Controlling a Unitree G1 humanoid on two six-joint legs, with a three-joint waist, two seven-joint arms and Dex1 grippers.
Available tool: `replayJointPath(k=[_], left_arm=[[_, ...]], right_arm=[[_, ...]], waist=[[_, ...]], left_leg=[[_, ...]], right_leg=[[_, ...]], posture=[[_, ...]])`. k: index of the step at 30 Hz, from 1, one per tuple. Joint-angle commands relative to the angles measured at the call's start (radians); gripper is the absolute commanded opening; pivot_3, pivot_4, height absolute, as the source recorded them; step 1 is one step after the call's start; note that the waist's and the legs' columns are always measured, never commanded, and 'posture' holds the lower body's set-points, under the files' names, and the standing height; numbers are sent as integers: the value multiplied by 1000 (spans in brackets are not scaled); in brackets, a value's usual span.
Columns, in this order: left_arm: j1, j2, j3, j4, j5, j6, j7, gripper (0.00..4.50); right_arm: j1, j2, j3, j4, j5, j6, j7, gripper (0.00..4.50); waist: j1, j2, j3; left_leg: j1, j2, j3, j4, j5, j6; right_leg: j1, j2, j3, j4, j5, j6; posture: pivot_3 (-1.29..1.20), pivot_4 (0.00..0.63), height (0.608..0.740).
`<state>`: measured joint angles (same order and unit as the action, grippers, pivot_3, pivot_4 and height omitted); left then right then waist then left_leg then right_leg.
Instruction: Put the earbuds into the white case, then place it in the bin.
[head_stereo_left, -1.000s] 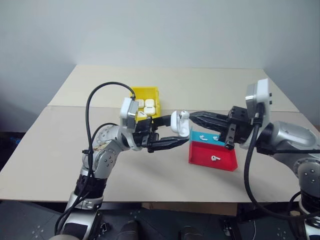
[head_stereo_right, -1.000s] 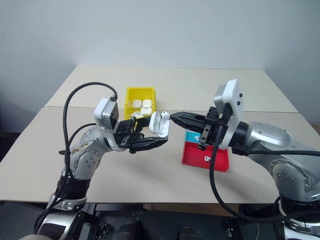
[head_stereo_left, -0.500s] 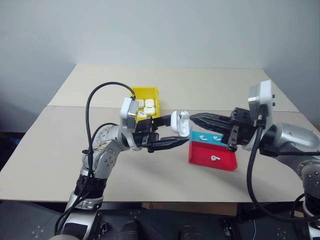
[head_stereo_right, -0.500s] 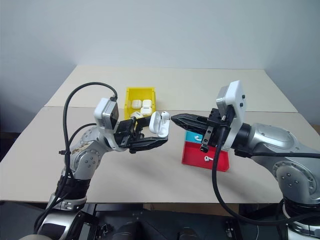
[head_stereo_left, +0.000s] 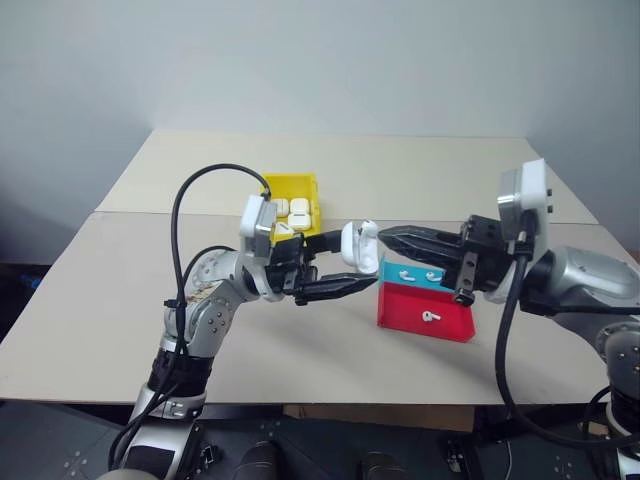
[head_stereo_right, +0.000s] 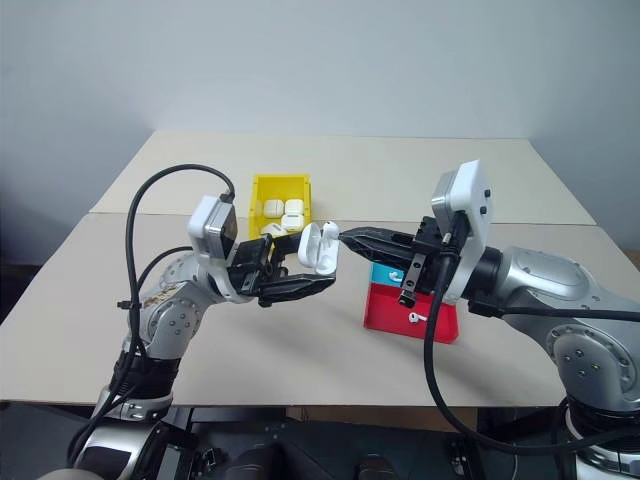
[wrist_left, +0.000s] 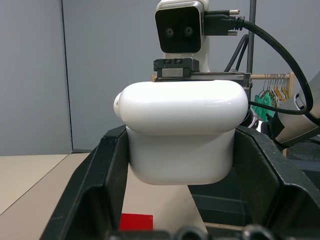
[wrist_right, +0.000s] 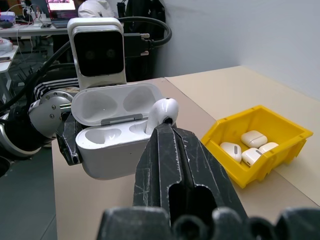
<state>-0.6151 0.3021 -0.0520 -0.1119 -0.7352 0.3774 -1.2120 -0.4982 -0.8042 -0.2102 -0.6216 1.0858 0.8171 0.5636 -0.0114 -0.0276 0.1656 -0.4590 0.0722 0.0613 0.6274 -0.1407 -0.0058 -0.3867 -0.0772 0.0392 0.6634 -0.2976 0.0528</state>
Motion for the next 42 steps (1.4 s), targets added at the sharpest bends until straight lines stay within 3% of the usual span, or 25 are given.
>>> replayJointPath(k=[1,32,42], left_arm=[[-2,2,1,-37,-13,1,-2,2790],[-12,7,3,-24,-7,-9,-9,2790],[-11,4,-2,-24,-9,-6,-13,2790]], right_arm=[[-20,-6,-28,-33,28,-13,-11,61],[27,-74,-78,-43,-16,-41,76,61],[-59,-58,-21,52,-120,-59,74,61]], waist=[[0,0,0],[0,0,0],[-1,0,0]], left_leg=[[0,0,0,0,0,0],[0,0,0,0,0,0],[0,0,0,0,0,0]], right_leg=[[0,0,0,0,0,0],[0,0,0,0,0,0],[0,0,0,0,0,0]], posture=[[0,150,740],[0,150,740],[0,150,740]])
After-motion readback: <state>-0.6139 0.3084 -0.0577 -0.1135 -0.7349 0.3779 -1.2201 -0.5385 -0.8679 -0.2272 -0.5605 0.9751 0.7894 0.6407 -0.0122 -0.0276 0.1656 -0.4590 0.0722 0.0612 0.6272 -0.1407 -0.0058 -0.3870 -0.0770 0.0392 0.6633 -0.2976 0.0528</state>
